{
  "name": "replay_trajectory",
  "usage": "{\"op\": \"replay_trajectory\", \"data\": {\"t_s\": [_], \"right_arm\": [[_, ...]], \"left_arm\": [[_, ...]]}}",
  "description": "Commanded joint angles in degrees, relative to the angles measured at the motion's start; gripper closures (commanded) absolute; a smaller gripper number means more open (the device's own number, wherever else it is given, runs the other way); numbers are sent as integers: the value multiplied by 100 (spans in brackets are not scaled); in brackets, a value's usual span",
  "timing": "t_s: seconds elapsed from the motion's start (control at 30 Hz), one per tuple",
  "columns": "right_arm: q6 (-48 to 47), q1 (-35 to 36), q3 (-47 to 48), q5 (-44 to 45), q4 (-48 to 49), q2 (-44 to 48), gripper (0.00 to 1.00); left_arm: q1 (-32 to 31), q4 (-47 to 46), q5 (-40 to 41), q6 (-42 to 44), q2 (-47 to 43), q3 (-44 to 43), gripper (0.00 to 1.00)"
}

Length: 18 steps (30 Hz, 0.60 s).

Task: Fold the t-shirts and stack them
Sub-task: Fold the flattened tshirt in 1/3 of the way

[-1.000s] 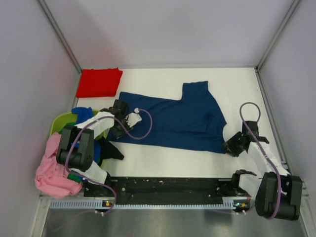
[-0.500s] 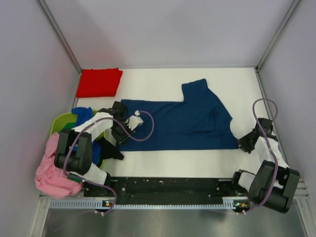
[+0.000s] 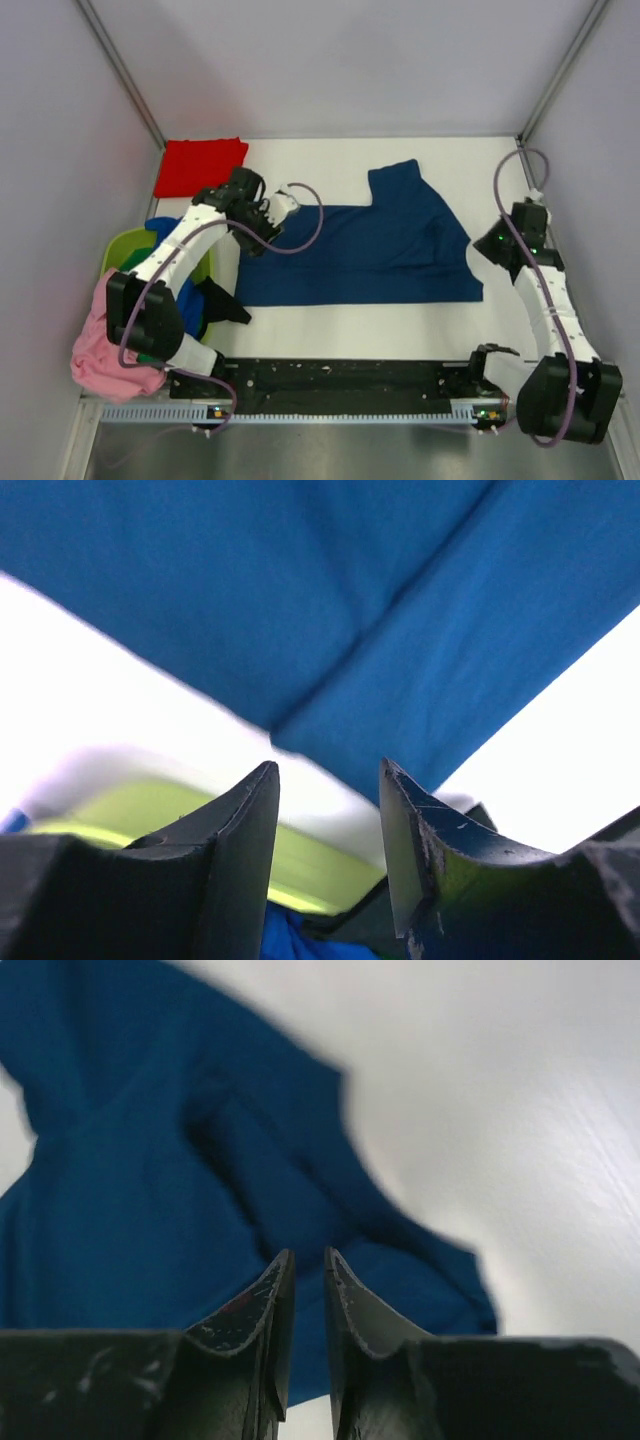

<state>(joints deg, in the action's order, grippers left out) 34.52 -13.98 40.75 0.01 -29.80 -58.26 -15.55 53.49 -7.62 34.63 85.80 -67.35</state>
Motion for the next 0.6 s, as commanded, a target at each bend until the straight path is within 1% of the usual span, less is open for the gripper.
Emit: {"op": "replay_trajectory", "data": {"t_s": [0.0, 0.03, 0.07, 0.17, 0.23, 0.3, 0.37, 0.47, 0.57], "right_arm": [[-824, 1229, 407, -789, 720, -728, 89], [-703, 1231, 372, -1088, 826, -966, 97], [-597, 1222, 337, -1274, 905, -1229, 100], [-543, 1091, 285, -1249, 1046, -1819, 100], [-421, 819, 136, -1485, 1222, -2153, 100], [-237, 398, -119, -1775, 1476, -2382, 100], [-130, 186, -356, -1890, 1766, -2514, 100], [-226, 176, -367, -1847, 1829, -2611, 100], [-297, 176, -322, -1768, 1732, -2568, 100]], "left_arm": [[-868, 39, -846, -17, 312, -1190, 53], [-1149, -136, -881, -105, 419, -1375, 55], [-1526, -320, -934, -141, 672, -1577, 57], [-2318, -664, -1075, -141, 1314, -2201, 62], [-2723, -866, -1259, -123, 1719, -2614, 62], [-3022, -1112, -1496, -211, 2097, -2992, 62], [-3252, -1524, -1742, -368, 2484, -3353, 62], [-3533, -2000, -1858, -510, 3002, -3731, 62], [-3727, -2080, -1586, -694, 3722, -4398, 61]]}}
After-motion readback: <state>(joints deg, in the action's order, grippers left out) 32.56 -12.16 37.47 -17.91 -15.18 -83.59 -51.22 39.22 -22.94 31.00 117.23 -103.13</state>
